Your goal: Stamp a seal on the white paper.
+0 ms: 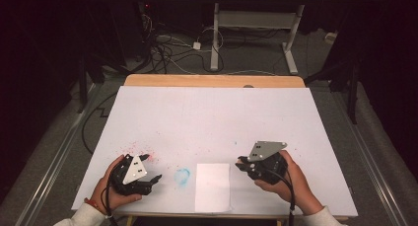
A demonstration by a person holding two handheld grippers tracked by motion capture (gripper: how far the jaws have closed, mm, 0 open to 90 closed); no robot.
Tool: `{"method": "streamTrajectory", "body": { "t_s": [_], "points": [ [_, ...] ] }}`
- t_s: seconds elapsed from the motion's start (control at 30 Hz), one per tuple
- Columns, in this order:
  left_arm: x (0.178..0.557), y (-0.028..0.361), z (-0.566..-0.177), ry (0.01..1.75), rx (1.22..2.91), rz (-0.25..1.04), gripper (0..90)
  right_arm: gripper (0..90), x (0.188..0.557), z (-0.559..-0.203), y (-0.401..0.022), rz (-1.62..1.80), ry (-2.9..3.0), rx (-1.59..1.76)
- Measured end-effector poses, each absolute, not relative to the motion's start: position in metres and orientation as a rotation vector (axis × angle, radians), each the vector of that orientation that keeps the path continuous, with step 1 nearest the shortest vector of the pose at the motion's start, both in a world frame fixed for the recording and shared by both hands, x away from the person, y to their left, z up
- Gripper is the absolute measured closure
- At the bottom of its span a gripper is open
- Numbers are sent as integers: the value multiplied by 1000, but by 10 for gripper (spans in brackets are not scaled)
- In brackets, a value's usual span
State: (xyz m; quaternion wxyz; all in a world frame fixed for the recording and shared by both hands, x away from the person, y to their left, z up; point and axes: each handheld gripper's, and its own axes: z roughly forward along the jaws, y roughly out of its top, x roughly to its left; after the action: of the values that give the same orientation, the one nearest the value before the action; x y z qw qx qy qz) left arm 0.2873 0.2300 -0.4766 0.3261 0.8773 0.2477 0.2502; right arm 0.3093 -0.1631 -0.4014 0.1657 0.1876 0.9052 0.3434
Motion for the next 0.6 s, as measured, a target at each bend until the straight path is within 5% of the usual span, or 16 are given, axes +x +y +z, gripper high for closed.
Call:
{"method": "streamTrajectory", "body": {
  "t_s": [0.6],
  "points": [
    [287, 231, -478, 661, 2305, 652, 212, 765, 306, -433, -90, 911, 2737, 387]
  ]
}}
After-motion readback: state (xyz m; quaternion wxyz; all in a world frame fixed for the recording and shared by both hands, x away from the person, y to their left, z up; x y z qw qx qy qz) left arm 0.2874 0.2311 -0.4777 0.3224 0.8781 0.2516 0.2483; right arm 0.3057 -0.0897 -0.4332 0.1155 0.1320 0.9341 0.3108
